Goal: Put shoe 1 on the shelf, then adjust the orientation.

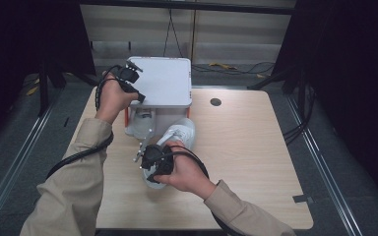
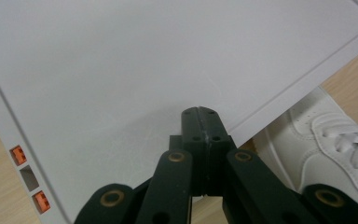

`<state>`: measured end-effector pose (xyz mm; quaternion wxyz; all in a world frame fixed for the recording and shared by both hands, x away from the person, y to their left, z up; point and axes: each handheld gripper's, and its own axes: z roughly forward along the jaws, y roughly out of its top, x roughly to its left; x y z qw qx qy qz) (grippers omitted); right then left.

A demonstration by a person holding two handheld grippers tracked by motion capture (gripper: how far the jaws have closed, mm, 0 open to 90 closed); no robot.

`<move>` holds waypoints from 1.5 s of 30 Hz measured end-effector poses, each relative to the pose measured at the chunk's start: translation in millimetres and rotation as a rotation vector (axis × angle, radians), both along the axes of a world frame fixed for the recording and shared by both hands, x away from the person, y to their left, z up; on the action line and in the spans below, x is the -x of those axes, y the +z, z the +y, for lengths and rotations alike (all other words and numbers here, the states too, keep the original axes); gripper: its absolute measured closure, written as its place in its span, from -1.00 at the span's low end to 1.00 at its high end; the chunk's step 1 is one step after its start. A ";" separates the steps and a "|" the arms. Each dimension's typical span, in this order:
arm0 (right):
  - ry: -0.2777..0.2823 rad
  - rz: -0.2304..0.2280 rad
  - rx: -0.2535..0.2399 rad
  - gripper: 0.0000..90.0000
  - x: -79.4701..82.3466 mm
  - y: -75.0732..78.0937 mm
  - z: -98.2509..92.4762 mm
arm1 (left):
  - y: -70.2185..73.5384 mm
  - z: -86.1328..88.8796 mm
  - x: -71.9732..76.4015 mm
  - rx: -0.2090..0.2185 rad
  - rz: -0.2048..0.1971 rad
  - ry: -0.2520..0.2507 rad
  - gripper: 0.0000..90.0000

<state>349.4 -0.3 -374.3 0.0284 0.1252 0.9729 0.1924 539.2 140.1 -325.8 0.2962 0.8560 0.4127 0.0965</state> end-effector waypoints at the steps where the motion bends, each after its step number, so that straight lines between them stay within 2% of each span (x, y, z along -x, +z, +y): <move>1: 0.009 -0.006 0.013 0.56 -1.4 -0.4 1.1 | 0.0 0.1 0.1 -0.001 -0.003 -0.002 1.00; 4: 0.048 -0.030 0.014 0.56 -8.4 -4.2 1.1 | -0.4 0.9 -0.3 0.006 -0.001 -0.002 1.00; 9: 0.073 -0.035 0.024 0.54 -20.8 -11.3 -1.3 | 0.2 -0.1 -0.8 -0.002 -0.001 -0.006 1.00; 10: 0.078 -0.024 0.022 0.55 -23.3 -13.8 -2.3 | 0.2 0.1 -1.0 -0.003 0.001 -0.007 1.00; 13: 0.138 -0.038 0.022 0.54 -23.1 -19.0 -1.3 | -0.1 -0.1 -0.3 -0.001 -0.001 -0.005 1.00; 16: 0.156 -0.007 0.040 0.55 -22.0 -28.4 -4.5 | -0.7 0.4 0.9 0.002 -0.011 -0.003 1.00; 18: 0.164 0.009 0.075 0.54 -19.4 -34.5 -8.1 | -1.0 0.7 1.3 0.010 -0.008 0.003 1.00; 20: 0.154 0.015 0.083 0.53 -17.0 -38.0 -13.2 | -0.9 0.4 1.2 0.007 -0.009 0.003 1.00; 25: 0.080 0.041 0.081 0.41 -14.6 -41.8 -29.3 | -0.4 -2.2 2.4 -0.006 -0.015 0.011 1.00; 27: 0.058 0.068 0.110 0.42 -13.4 -47.0 -34.3 | -0.4 -2.1 2.7 -0.006 -0.015 0.012 1.00; 28: 0.042 0.072 0.089 0.41 -13.9 -47.7 -36.6 | -0.5 -2.0 2.8 -0.005 -0.016 0.013 1.00; 31: 0.023 0.058 0.092 0.26 -12.2 -46.8 -39.4 | -0.5 -2.3 2.8 -0.006 -0.014 0.016 1.00; 32: 0.022 0.039 0.082 0.14 -11.5 -46.0 -38.8 | -0.3 -2.8 3.0 -0.012 -0.018 0.015 1.00; 33: -0.004 0.047 0.052 0.12 -10.9 -44.3 -37.6 | -0.3 -3.3 3.2 -0.015 -0.019 0.017 1.00; 34: -0.012 0.051 0.044 0.16 -11.1 -43.1 -36.4 | -0.3 -3.5 3.4 -0.015 -0.019 0.016 1.00; 36: -0.023 0.029 0.063 0.19 -12.2 -43.7 -33.4 | -0.3 -3.5 3.6 -0.015 -0.020 0.018 1.00; 38: -0.009 0.081 0.054 0.55 -13.3 -47.9 -30.4 | -0.6 -3.1 3.9 -0.011 -0.023 0.021 1.00; 39: 0.006 0.080 0.059 0.59 -12.1 -47.8 -29.3 | -0.7 -3.0 3.9 -0.011 -0.024 0.020 1.00; 42: 0.079 0.028 0.107 0.60 -7.2 -45.3 -26.6 | -0.9 -2.5 3.8 -0.004 -0.021 0.023 1.00; 43: 0.099 0.025 0.129 0.60 -5.9 -44.2 -26.2 | -0.9 -2.4 3.7 -0.006 -0.022 0.021 1.00; 44: 0.099 0.025 0.129 0.60 -5.9 -44.2 -26.2 | -0.9 -2.4 3.7 -0.006 -0.022 0.021 1.00; 45: 0.124 0.003 0.157 0.59 -5.2 -41.8 -26.0 | -0.9 -2.6 3.7 -0.004 -0.021 0.021 1.00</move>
